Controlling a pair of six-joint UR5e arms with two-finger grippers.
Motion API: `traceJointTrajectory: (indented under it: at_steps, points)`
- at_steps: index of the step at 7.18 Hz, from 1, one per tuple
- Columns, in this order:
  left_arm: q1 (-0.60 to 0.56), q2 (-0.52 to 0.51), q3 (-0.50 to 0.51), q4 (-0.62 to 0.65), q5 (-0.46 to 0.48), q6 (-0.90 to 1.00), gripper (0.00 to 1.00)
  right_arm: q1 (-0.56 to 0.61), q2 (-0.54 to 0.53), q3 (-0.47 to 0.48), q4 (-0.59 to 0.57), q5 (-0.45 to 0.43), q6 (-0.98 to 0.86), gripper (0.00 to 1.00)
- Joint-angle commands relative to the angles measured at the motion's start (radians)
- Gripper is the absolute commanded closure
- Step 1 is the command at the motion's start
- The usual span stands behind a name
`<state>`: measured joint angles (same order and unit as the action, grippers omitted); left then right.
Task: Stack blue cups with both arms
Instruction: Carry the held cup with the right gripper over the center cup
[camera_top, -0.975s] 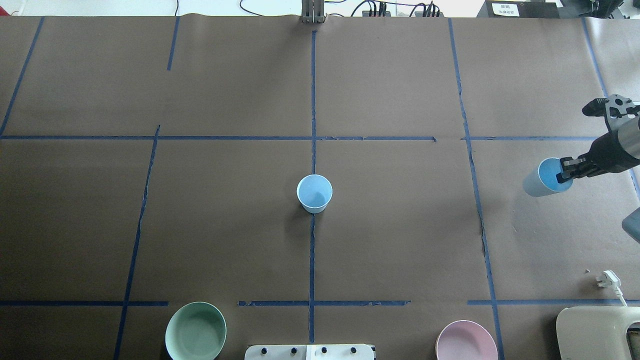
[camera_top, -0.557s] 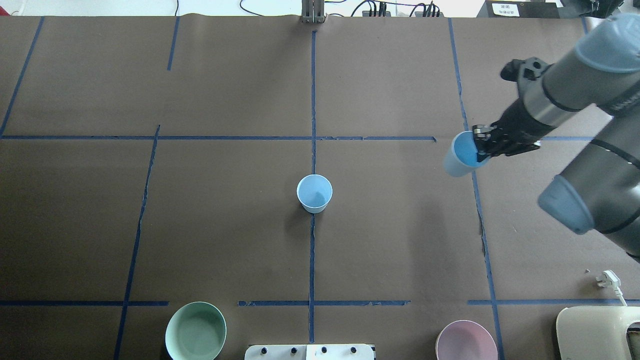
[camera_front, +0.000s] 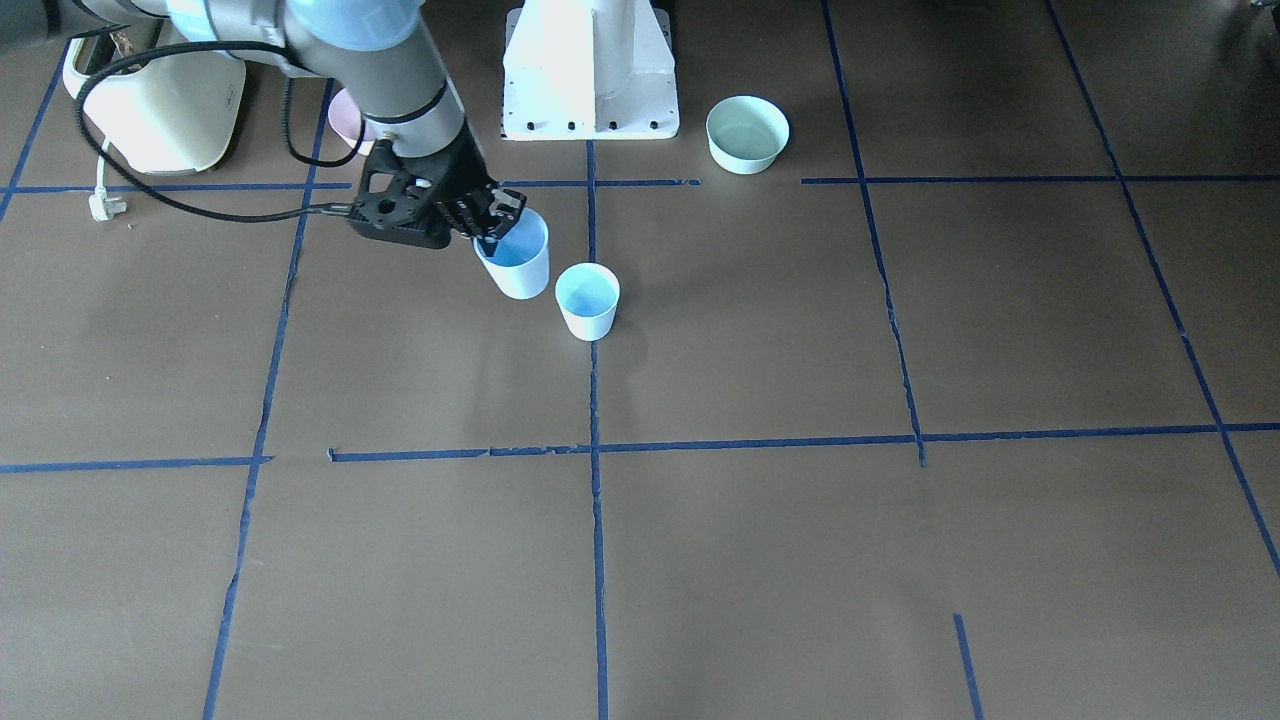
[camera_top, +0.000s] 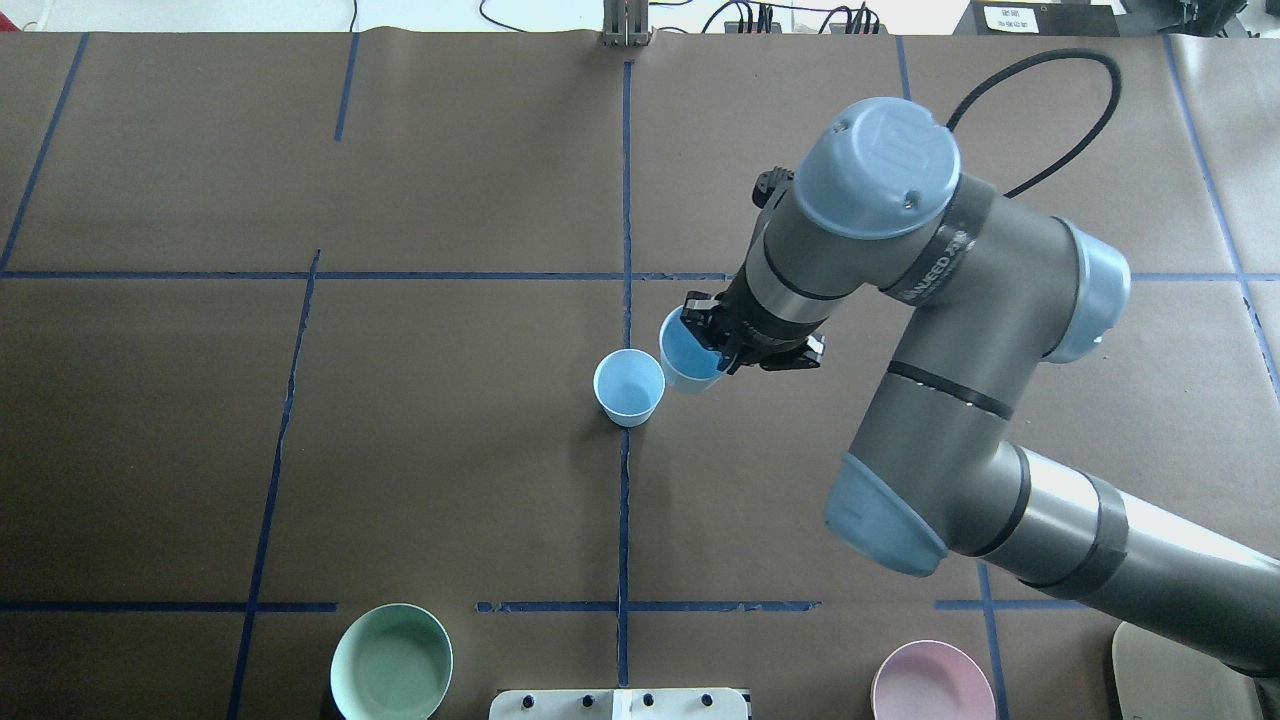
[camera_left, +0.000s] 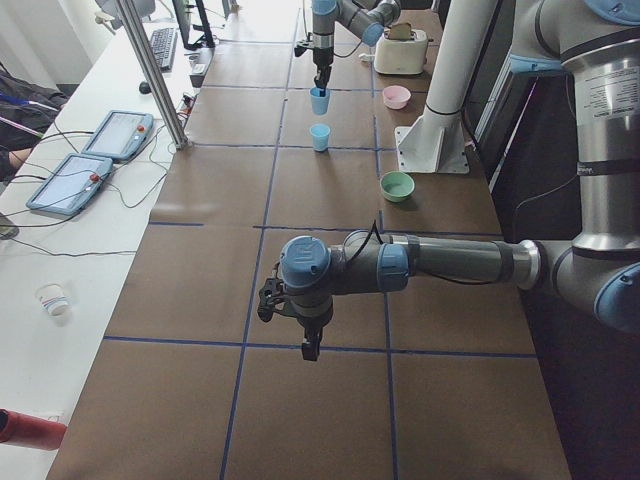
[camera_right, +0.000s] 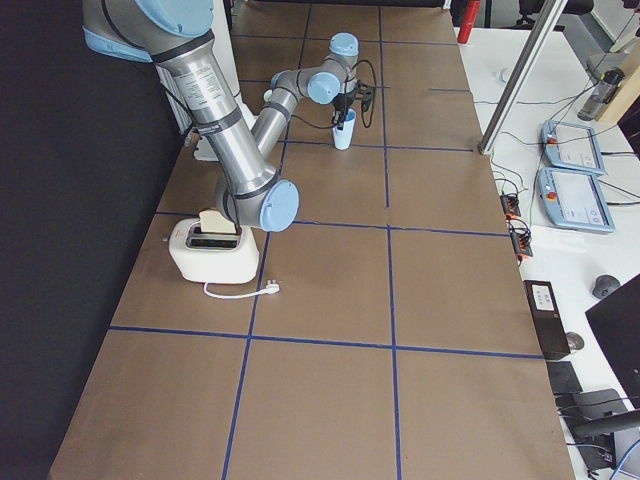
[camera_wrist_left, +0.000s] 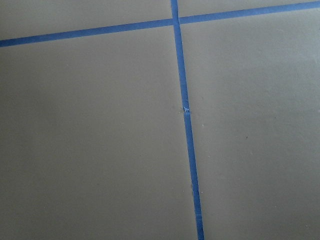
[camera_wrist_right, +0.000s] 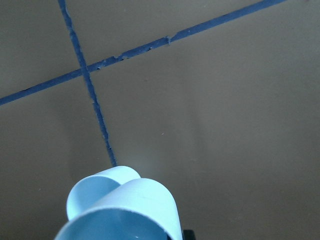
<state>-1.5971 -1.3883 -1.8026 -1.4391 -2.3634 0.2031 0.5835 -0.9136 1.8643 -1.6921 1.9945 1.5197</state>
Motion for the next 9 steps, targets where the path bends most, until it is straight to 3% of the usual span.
traceJointTrajectory:
  at_steps: [1,8,9]
  points:
    - [0.0,-0.003,0.0,0.0,0.001,-0.001,0.0,-0.068,0.065,-0.057,-0.001,-0.077,0.066,1.0]
    - [0.0,-0.003,-0.003,0.0,0.0,-0.001,0.0,-0.082,0.081,-0.077,0.002,-0.118,0.082,1.0]
    - [0.0,-0.003,-0.003,0.0,0.001,-0.001,0.0,-0.082,0.079,-0.077,0.002,-0.118,0.08,0.94]
